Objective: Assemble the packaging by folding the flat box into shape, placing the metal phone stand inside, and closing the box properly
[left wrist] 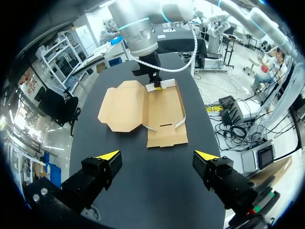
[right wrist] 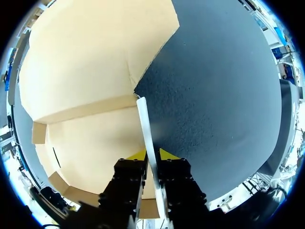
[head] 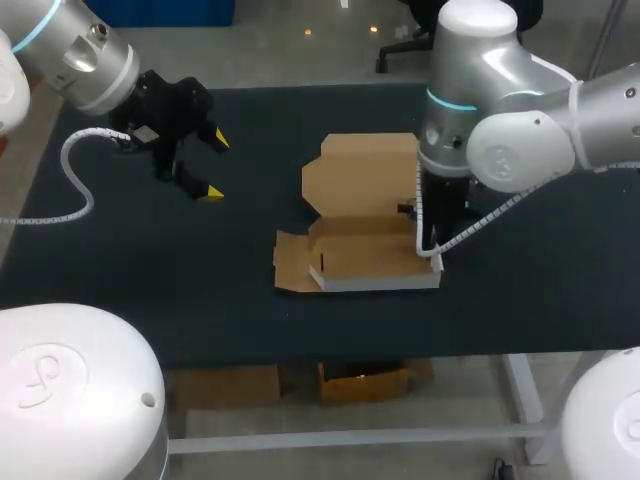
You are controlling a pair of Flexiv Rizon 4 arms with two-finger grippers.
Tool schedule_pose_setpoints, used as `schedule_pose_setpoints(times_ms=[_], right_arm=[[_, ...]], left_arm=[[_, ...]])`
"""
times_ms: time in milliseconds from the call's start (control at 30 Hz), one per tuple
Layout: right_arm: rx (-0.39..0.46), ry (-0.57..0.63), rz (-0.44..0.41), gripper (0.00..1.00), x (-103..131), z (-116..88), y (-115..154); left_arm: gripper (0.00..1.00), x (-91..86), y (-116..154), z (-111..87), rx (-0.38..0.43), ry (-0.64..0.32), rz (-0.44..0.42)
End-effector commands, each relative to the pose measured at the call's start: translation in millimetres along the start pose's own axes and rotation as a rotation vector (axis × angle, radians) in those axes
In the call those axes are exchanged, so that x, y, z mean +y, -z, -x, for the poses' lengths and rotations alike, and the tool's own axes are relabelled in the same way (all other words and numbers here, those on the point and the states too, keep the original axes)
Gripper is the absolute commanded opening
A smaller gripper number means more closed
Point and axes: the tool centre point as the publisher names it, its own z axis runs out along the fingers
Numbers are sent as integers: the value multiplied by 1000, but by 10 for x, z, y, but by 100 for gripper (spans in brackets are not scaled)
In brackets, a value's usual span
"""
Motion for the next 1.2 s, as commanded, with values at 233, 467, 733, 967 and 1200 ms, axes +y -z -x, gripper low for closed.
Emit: schedule_pose_setpoints(times_ms=[233,467,733,967,1200], right_arm=[[7,0,-7,16,-13,1,0],[13,5,-9,0,-15,-1,-5],[17,13,-14,0,-5,0,-14],[16,52,-9,0,1,4,-3],[6,115,3,0,-6,17,20]], left_arm=[[100,-3,9,-4,0,0,4],[100,-3,9,-4,0,0,4],[100,-3,9,-4,0,0,4],[100,-3,9,-4,0,0,4],[100,-3,9,-4,0,0,4]])
